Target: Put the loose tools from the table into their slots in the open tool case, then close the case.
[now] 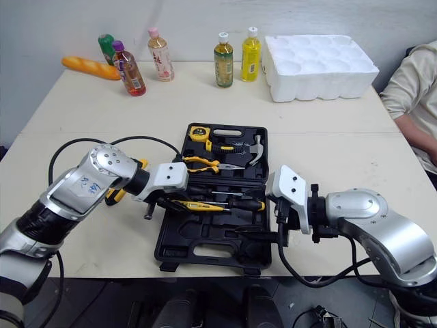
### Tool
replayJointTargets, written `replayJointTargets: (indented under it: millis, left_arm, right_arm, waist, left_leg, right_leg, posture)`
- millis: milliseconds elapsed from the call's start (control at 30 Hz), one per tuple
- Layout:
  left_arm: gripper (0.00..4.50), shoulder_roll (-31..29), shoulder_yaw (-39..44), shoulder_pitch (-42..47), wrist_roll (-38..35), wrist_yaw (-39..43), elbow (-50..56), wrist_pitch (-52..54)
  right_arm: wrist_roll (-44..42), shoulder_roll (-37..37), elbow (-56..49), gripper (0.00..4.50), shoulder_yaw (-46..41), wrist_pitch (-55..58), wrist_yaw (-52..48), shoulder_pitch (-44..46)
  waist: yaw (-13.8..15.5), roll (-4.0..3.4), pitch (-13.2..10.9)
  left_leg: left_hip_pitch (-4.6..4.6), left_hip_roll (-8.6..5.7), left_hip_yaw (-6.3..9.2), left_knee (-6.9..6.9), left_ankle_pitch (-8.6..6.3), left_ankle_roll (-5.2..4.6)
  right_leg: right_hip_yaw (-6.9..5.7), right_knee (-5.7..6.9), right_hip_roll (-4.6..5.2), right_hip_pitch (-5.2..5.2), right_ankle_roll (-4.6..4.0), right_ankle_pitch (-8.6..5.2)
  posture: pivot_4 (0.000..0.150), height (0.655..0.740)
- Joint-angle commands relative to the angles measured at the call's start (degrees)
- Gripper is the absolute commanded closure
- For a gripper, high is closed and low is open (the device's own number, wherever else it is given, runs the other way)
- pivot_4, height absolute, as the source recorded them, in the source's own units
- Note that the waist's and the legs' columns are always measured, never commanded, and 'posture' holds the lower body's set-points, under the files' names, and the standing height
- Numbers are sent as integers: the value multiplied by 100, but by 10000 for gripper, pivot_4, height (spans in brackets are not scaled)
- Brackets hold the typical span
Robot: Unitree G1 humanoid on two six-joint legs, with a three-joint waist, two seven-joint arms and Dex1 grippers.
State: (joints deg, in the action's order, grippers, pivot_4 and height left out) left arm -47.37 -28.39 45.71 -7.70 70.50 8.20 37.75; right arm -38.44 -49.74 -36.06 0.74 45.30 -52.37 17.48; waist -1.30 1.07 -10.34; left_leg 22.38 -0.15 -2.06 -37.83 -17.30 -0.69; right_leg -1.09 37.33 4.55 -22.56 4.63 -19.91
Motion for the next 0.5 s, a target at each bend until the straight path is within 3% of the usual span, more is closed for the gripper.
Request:
replayJointTargets:
  millis: [33, 500]
  left_arm:
    - [39503, 51, -12, -14, 150, 69, 12, -100]
    - [39503, 69, 6, -117, 394, 194, -31, -255]
  right_arm:
    - [-101, -66, -219, 0, -220, -8, 62, -52]
    - [-74, -109, -181, 0, -244, -5, 120, -112]
  waist:
    - [1, 0, 0]
    - [3, 0, 0]
  left_leg:
    - [0, 0, 0, 0, 0, 0]
    - [-1, 0, 0, -10, 0, 0]
  right_leg:
    - [0, 1, 0, 0, 0, 0]
    - [0, 7, 0, 2, 0, 0]
  posture:
    - [1500, 7400]
    - [1500, 7400]
